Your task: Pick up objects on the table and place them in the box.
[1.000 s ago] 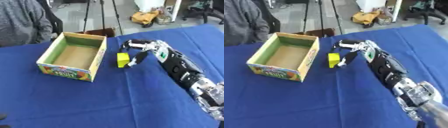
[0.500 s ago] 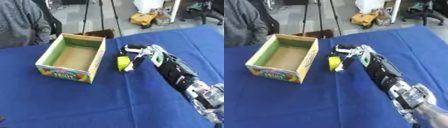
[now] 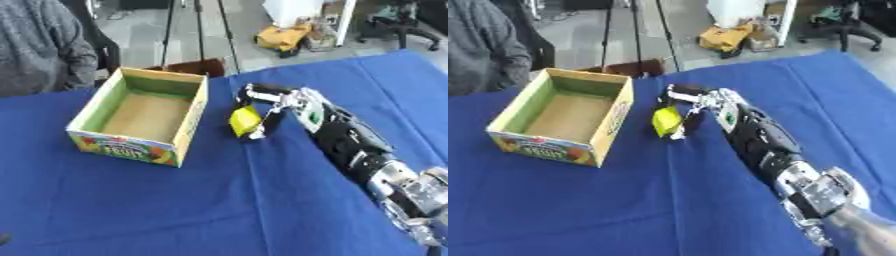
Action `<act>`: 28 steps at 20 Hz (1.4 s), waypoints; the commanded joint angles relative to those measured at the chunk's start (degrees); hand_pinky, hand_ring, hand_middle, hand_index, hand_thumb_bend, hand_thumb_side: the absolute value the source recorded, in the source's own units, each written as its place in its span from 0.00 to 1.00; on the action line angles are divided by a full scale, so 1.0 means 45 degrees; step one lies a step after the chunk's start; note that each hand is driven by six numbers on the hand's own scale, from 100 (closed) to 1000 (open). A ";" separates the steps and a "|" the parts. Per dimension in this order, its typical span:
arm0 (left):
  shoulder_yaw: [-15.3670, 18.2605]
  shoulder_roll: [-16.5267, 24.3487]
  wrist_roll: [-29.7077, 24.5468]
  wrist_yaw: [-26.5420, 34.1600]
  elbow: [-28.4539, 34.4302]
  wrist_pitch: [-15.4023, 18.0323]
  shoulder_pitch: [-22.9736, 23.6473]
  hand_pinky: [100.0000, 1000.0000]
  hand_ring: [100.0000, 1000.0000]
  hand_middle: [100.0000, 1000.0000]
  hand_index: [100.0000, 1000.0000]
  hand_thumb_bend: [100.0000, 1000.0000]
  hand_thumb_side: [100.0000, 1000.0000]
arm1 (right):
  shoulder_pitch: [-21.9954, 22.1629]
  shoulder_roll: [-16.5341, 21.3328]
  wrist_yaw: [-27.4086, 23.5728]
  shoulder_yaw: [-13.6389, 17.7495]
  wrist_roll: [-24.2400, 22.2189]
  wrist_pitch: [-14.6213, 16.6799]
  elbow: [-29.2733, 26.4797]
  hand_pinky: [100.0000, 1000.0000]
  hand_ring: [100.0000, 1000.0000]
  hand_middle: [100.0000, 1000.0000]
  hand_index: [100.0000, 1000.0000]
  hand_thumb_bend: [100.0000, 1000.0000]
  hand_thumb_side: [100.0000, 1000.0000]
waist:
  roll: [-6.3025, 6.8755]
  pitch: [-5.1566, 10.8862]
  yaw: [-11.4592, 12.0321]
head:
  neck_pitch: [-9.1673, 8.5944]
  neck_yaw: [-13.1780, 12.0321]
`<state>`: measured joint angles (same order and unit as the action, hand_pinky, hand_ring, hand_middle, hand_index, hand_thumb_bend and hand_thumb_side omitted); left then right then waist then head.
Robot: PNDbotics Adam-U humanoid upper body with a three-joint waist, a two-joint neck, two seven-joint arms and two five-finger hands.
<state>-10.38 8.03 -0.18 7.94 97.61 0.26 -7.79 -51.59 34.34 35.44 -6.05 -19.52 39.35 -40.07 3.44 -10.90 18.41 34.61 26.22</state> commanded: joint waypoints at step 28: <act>-0.0394 -0.0187 -0.0693 -0.0110 0.0299 0.0047 -0.0581 0.51 0.70 0.52 0.65 0.01 1.00 | -0.1792 -0.1917 -0.0397 -0.1388 -0.2463 0.0766 -0.1698 0.65 0.75 0.59 0.61 0.20 0.16 | -0.0155 0.0320 0.1741 | -0.0628 0.1063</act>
<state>-12.15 7.01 -3.05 7.29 97.91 0.39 -9.61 -58.55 25.32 32.69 -12.39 -27.19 38.76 -47.35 2.56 -10.23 26.20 32.60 30.78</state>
